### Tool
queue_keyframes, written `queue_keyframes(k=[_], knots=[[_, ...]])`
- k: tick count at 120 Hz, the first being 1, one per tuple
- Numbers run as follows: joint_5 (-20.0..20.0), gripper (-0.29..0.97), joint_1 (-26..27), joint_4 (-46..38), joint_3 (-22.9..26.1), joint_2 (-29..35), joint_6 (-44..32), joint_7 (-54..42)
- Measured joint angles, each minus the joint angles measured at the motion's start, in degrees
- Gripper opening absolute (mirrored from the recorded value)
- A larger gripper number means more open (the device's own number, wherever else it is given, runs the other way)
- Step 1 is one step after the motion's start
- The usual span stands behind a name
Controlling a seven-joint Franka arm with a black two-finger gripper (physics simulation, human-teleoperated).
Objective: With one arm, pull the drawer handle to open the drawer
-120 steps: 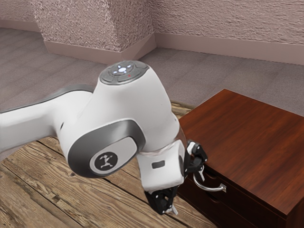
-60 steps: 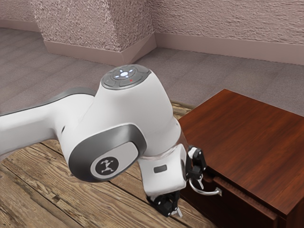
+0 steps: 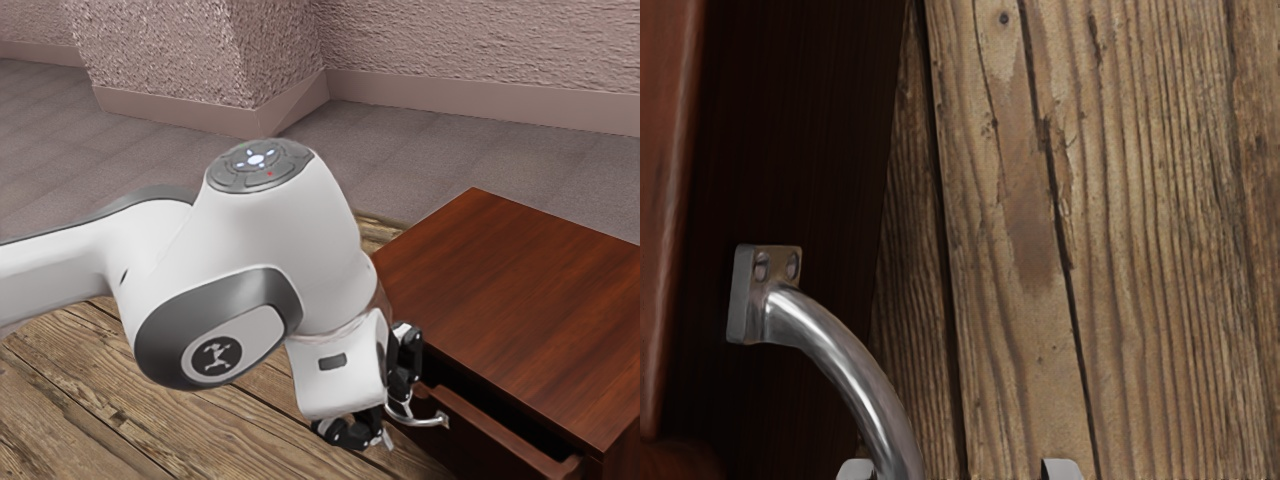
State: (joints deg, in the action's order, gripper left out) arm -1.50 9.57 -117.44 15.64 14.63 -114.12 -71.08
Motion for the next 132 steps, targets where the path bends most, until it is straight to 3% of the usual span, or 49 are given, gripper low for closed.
queue_keyframes(k=[43,132], knots=[[-0.06,0.03,0.38,-0.71,0.0,2.17,2.46,0.19],[-1.55,0.0,0.78,-5.0,-0.08,7.63,8.08,-0.16]])
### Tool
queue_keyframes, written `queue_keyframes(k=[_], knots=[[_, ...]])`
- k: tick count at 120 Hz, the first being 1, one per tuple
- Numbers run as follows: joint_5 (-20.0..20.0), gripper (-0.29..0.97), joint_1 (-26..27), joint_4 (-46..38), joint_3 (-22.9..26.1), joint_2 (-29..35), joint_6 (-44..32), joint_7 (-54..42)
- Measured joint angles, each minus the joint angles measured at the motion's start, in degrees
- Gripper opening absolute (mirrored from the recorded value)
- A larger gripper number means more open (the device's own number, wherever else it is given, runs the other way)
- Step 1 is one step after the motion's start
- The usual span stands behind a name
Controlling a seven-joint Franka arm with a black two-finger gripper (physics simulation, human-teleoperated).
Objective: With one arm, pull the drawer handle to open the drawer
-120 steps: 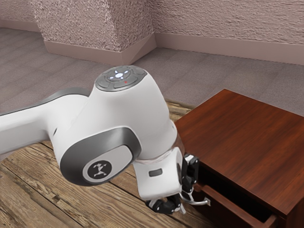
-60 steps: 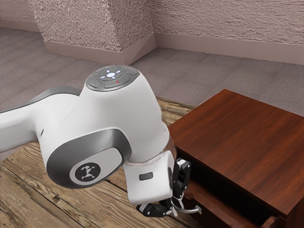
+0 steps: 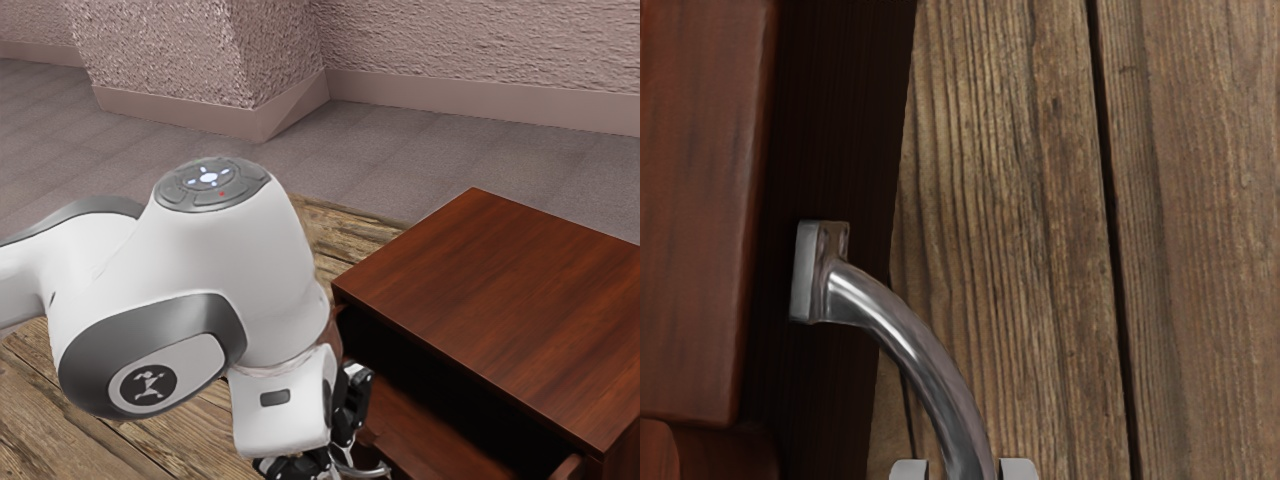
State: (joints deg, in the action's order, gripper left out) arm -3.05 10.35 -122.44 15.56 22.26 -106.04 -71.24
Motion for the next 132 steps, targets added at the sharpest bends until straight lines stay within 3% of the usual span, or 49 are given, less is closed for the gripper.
queue_keyframes(k=[40,78,132], knots=[[-0.23,0.0,0.93,-1.8,0.0,2.27,1.61,-0.11],[-1.21,-0.08,1.29,-4.42,-0.13,4.84,2.09,-0.78],[-2.31,-0.01,1.57,-3.88,-0.49,6.53,2.67,-2.08]])
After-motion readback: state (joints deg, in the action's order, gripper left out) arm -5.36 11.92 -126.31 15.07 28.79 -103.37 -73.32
